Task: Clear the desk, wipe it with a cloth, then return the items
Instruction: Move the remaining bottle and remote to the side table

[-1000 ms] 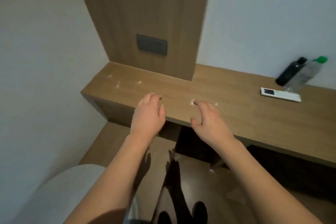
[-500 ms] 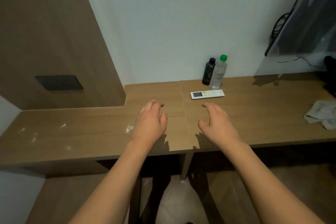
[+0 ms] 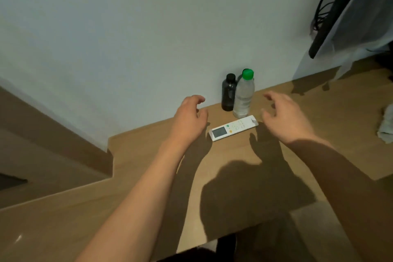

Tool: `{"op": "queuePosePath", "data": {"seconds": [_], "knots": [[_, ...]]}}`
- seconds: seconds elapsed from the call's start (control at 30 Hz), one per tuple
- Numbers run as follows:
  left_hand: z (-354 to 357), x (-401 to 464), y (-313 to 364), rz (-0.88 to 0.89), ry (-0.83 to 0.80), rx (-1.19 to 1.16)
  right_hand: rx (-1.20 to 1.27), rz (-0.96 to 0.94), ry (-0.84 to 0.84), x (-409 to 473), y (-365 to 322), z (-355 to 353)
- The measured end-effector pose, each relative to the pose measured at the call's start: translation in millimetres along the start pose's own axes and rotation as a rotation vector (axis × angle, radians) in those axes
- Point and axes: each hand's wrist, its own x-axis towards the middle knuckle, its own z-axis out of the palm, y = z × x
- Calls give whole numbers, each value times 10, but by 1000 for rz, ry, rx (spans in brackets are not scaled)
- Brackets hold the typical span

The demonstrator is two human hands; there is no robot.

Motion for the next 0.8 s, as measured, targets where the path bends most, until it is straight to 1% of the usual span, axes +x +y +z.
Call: {"op": "queuePosePath", "data": {"seconds": [0.1,0.17,0.27,0.33,0.43,0.5,0.6,0.67,0.73,0.8], "knots": [[232,632,26,42,-54,45,-44,65,28,641,142,52],[413,1012,28,71,-91,87,-78,63,31,1095,279,120],[686,1450,14,81,-167,141,-125,65,-6,1671,480,248],[842,1651,-11,129,-183,185,-170,30,-63,1930,582,332],[992,1856,-36,139,-185,225,-154,-118,-133,2147,649,433],[1046,1912,-44,144,-191,274,-151,-171,-169,2248,645,459],[1071,1907,-46,177,-158,279,-189,-221,-231,2356,627,449],[1061,1880,-65,158,-129,295,-218,-249,-251,2386,633,433],[1037,1822,-103,118,-105,309,-226,-261,-233,2379,642,427],[1009,1760,-146,72,-88,279,-234,-234,-201,2359,677,432]]}}
